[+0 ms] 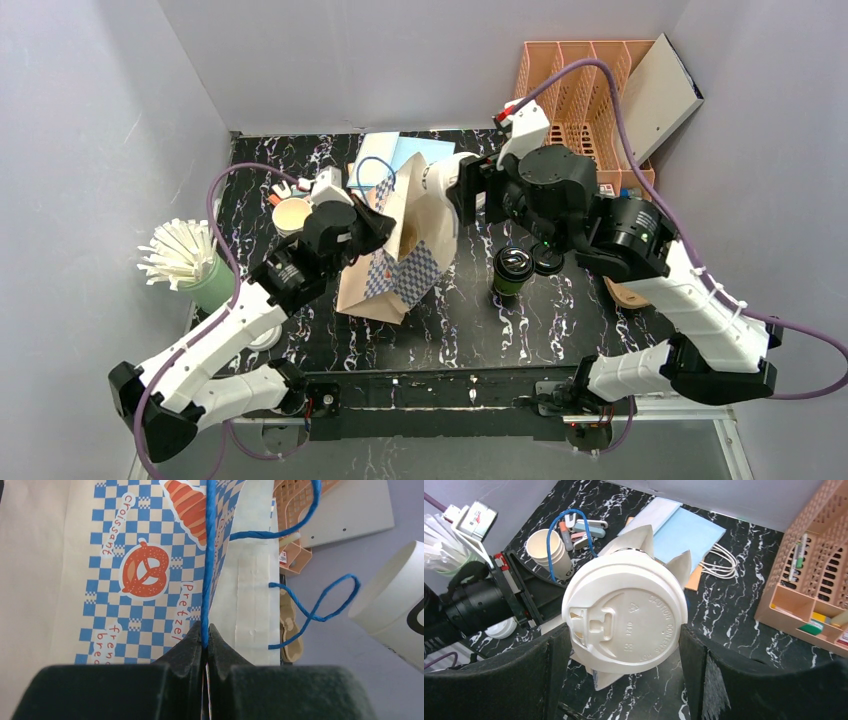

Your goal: Pack the takeout coffee

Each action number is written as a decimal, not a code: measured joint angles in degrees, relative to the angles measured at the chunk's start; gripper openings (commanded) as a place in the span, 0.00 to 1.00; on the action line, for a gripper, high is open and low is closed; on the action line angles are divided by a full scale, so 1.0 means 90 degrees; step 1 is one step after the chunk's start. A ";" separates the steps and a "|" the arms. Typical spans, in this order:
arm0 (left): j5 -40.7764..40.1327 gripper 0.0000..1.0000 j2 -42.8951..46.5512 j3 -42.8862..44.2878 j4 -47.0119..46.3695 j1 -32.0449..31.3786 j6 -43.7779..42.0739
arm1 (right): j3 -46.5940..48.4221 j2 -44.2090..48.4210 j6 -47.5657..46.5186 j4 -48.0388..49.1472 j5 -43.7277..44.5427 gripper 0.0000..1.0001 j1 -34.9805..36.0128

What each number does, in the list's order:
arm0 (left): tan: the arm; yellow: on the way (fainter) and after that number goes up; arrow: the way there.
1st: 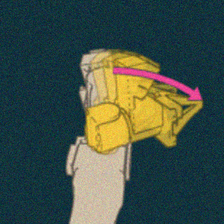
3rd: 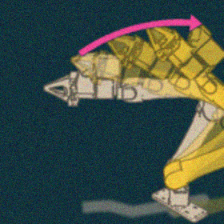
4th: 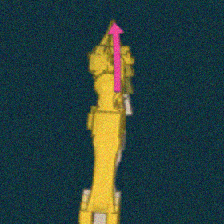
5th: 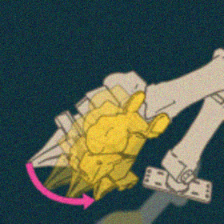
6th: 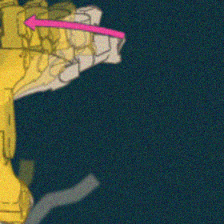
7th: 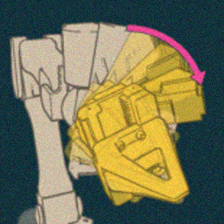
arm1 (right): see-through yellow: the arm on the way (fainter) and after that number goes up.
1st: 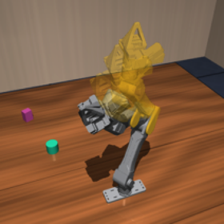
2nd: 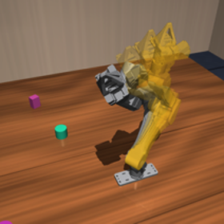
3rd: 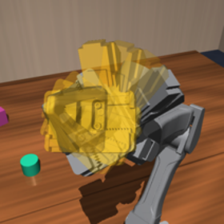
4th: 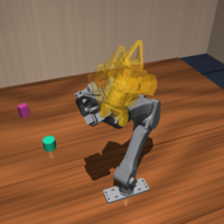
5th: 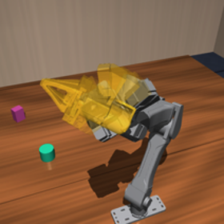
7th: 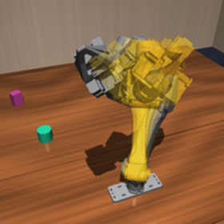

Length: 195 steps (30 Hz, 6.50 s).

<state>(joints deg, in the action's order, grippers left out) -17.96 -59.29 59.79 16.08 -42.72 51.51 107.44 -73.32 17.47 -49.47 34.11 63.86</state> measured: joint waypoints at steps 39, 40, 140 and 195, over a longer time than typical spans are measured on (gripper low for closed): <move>0.0818 0.78 -0.2268 0.4473 0.2266 0.1928 -0.6292 | -0.1511 0.0993 -0.0175 0.2368 -0.0374 0.52 0.0000; 0.1161 0.80 -0.2438 0.4495 0.2293 0.2319 -0.6399 | -0.1511 0.1047 -0.0172 0.2373 -0.0316 0.52 0.0000; 0.3016 0.00 -0.3303 0.4002 0.3589 0.2210 -0.7276 | -0.0185 0.0459 -0.0967 0.1081 -0.2387 0.43 -0.0002; 0.3869 0.00 -0.2300 0.3818 0.2261 0.1940 -0.5340 | -0.3507 -0.0777 -0.2540 0.2854 -0.0668 0.31 0.0554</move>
<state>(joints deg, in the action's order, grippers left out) 16.86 -79.99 94.15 36.42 -25.26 3.44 75.88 -80.31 -5.39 -23.79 28.10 68.84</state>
